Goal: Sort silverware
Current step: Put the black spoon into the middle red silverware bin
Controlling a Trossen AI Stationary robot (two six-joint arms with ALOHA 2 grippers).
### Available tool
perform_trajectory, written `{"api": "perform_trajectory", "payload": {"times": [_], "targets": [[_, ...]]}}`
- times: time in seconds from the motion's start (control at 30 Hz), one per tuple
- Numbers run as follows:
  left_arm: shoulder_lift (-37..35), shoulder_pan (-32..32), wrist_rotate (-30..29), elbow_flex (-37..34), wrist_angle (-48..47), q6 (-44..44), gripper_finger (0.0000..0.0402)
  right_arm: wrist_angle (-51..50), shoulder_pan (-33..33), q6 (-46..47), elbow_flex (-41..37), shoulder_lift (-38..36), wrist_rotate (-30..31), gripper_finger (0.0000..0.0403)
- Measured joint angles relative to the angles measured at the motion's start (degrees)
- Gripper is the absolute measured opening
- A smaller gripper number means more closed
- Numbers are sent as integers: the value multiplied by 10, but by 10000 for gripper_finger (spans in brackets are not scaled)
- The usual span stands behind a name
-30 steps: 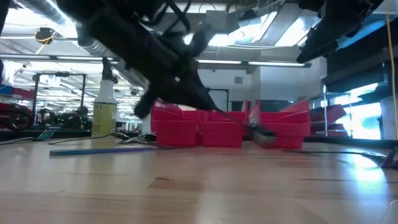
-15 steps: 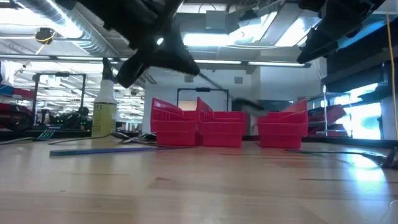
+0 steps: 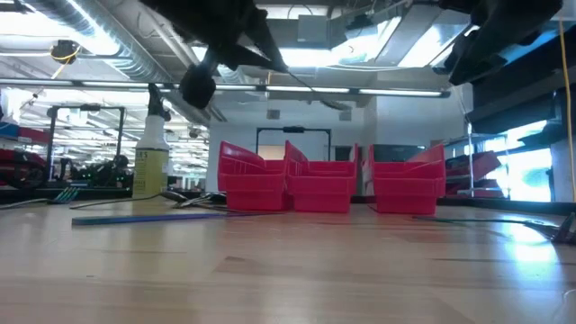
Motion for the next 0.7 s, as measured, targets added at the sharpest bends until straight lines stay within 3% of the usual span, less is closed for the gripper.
{"api": "perform_trajectory", "payload": {"times": [0.07,0.3,0.5,0.7], "targets": [[5,9,-23,0,1,-49,0,0,0,-1,0,0,-5,163],[47,61,-10,0,55,-133,2,0,0,-1,0,0,-8,163],[85,103,-4,0,205,-140,3,0,0,3,0,0,-13,163],[88,132,13,0,213,-142,3,-1,0,4,0,0,-34,163]]}}
